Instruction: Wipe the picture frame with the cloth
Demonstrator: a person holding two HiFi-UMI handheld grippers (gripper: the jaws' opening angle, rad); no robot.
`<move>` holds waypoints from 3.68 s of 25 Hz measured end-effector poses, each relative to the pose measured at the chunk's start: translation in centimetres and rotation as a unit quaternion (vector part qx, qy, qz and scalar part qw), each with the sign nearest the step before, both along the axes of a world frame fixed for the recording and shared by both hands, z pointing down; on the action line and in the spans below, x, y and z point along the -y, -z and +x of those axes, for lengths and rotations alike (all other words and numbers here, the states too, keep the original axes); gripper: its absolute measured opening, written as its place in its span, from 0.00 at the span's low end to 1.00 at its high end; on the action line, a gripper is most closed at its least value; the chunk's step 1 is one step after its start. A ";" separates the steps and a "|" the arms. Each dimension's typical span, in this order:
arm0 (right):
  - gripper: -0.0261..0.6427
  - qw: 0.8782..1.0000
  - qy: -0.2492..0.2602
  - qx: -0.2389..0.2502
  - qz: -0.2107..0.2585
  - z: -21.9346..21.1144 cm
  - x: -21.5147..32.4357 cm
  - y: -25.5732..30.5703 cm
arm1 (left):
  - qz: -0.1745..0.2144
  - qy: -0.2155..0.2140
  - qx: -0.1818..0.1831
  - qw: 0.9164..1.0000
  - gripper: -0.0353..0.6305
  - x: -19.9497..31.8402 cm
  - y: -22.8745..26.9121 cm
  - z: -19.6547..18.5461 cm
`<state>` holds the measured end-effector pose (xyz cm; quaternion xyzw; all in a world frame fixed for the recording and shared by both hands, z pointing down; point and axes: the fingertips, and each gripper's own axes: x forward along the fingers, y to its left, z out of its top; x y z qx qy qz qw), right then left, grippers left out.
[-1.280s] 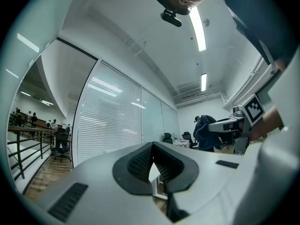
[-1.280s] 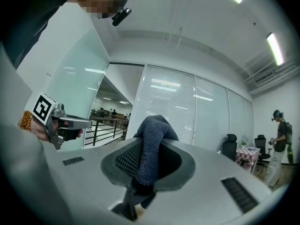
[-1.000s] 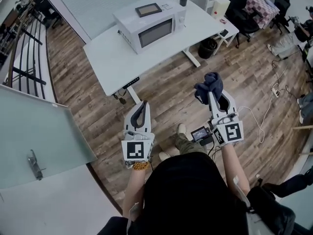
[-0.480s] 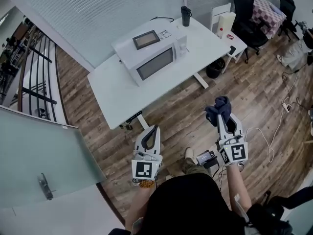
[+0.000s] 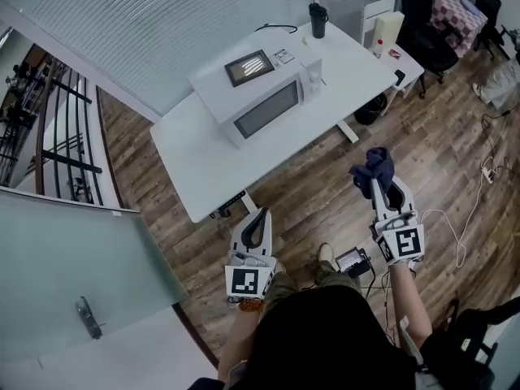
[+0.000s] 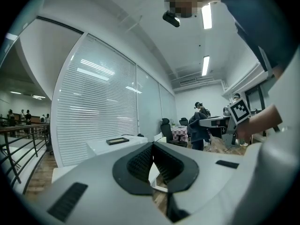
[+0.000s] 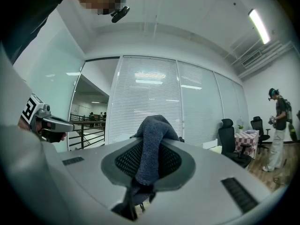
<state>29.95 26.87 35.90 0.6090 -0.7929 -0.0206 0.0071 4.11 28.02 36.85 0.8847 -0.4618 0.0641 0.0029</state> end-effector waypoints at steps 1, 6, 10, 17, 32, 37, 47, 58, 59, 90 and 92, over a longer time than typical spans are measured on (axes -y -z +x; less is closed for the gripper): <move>0.10 1.000 -0.001 -0.004 -0.001 -0.6 0.3 0.1 | 0.005 -0.002 -0.002 1.000 0.06 0.6 -0.2 -0.6; 0.10 0.999 -0.026 -0.018 -0.005 -4.7 1.8 0.8 | -0.001 -0.038 -0.018 0.999 0.06 3.7 -0.7 -3.8; 0.10 0.998 -0.053 -0.029 0.005 -9.0 2.4 2.2 | 0.019 -0.075 -0.028 0.997 0.06 6.5 -0.9 -7.5; 0.10 0.995 -0.090 -0.031 0.011 -14.9 2.6 4.1 | 0.028 -0.086 -0.048 0.995 0.06 11.8 0.8 -14.0; 0.10 0.998 -0.061 0.019 -0.001 -9.4 15.4 1.6 | 0.001 -0.055 0.027 0.998 0.10 24.2 0.2 -14.3; 0.10 0.997 -0.054 0.050 0.011 -5.5 19.5 0.9 | -0.059 -0.095 0.073 0.991 0.49 28.5 -2.1 -10.0; 0.10 0.997 -0.041 0.058 -0.031 -3.1 22.2 -1.0 | -0.057 -0.121 0.064 0.989 0.51 31.0 -1.7 -2.8; 0.10 0.996 -0.070 0.000 -0.046 -2.0 26.1 1.8 | -0.101 -0.166 0.109 0.975 0.67 38.7 -4.8 -5.3; 0.10 0.996 -0.069 -0.005 -0.050 -2.2 26.7 1.8 | -0.105 -0.173 0.102 0.974 0.70 39.5 -4.9 -5.5; 0.10 0.998 -0.013 -0.060 0.003 -8.8 34.1 5.3 | -0.188 -0.371 0.180 0.891 0.79 51.5 -8.8 -1.5; 0.10 0.998 -0.015 -0.059 0.004 -8.3 34.0 5.3 | -0.210 -0.365 0.199 0.885 0.79 52.1 -9.4 -1.0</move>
